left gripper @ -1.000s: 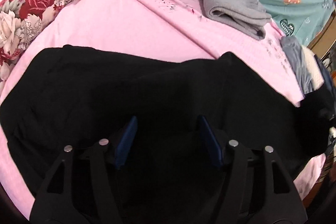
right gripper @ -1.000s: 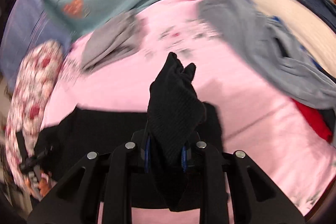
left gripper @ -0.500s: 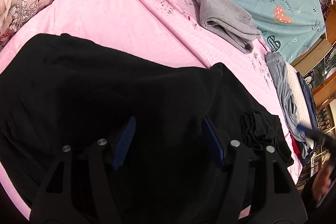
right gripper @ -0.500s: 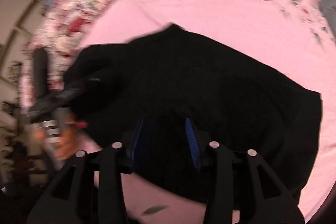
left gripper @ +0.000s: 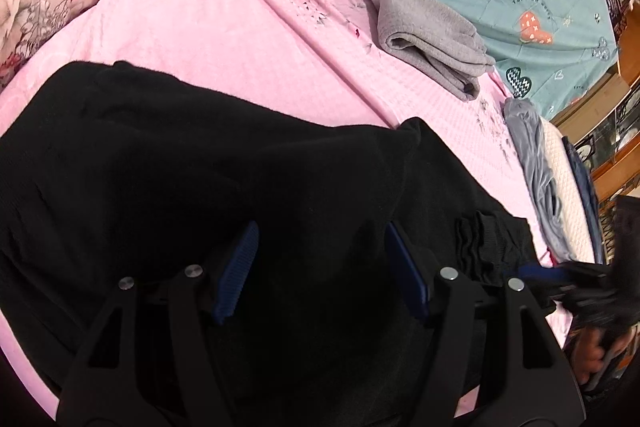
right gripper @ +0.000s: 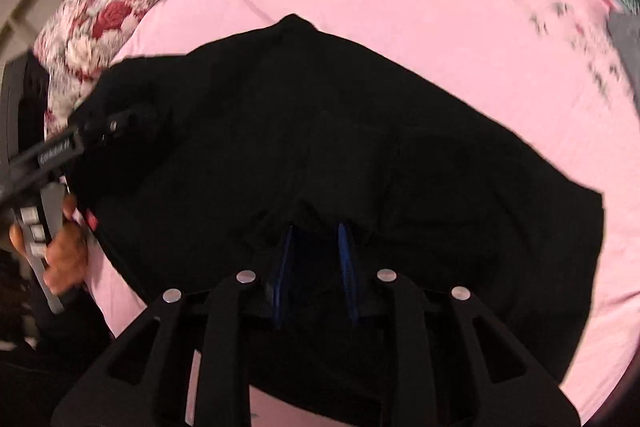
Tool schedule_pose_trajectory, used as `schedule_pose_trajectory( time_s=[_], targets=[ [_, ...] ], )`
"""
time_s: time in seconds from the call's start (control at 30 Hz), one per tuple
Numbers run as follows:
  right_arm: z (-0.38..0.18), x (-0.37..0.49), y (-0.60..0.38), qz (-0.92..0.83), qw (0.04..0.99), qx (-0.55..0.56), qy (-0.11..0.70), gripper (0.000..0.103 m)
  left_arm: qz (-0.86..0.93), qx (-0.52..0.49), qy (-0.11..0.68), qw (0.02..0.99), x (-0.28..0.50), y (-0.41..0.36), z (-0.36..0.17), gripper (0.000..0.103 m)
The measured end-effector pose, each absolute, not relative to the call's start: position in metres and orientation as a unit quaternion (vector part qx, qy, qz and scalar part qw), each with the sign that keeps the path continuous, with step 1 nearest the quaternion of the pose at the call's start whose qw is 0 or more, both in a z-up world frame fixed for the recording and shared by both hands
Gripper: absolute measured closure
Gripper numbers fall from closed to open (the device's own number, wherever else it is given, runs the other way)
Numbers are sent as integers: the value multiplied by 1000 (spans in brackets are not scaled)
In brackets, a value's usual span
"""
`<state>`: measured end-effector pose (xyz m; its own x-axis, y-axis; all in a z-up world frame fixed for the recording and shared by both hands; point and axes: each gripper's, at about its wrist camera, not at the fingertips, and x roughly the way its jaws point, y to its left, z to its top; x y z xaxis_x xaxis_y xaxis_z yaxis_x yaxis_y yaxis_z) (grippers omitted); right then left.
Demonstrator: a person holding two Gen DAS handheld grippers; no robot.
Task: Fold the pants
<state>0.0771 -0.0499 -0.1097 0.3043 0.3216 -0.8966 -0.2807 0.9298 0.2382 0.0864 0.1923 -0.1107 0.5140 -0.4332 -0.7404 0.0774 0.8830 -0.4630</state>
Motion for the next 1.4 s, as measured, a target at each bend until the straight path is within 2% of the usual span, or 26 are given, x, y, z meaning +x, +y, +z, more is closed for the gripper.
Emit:
schedule_pose_trajectory(
  time_s=[0.07,0.1,0.13,0.17,0.2,0.23,0.33,0.4,0.5,0.7,0.8,0.97,1.0,1.03,1.07,1.1,1.2,1.4],
  targets=[
    [-85,67,-71,208,816,60,536,70,-150,-218,462,847,69,204,-100,36],
    [-71,59,-83,210,828,72,515,57,-158,-229,455,846,59,210,-92,35],
    [-52,47,-101,199,850,79,481,46,-167,-238,445,847,47,217,-82,30],
    [-42,38,-111,190,863,79,461,46,-170,-243,431,853,33,227,-69,24],
    [-36,30,-122,182,871,79,449,45,-145,-240,417,865,17,240,-53,9],
    [-33,20,-138,172,876,90,441,45,-108,-234,414,873,8,251,-44,5],
    [-45,7,-167,160,869,133,449,45,4,-260,458,850,-2,289,-41,6],
    [-60,1,-178,159,856,154,467,45,16,-339,481,809,-5,315,-60,7],
    [-73,-2,-183,164,850,165,472,45,46,-380,501,777,-3,329,-87,8],
    [-78,-21,-209,155,856,183,458,45,-5,-401,503,766,27,319,-107,7],
    [-79,-31,-225,142,861,190,450,45,-58,-410,500,761,57,314,-115,2],
    [-85,-39,-236,122,860,203,452,45,-75,-442,482,752,83,322,-123,4],
    [-85,-40,-237,118,861,203,452,45,-68,-434,483,757,84,320,-122,17],
    [-85,-41,-237,115,861,203,453,45,-46,-415,488,767,85,319,-122,57],
    [-86,-41,-237,111,860,203,454,45,-12,-382,503,775,85,316,-125,79],
    [-87,-41,-237,108,859,203,456,45,-9,-376,506,776,84,316,-127,85],
    [-91,-33,-232,100,853,201,471,45,-32,-394,458,796,69,320,-120,85],
    [-85,-11,-189,116,848,144,496,45,-58,-364,387,845,40,314,-88,85]
  ],
)
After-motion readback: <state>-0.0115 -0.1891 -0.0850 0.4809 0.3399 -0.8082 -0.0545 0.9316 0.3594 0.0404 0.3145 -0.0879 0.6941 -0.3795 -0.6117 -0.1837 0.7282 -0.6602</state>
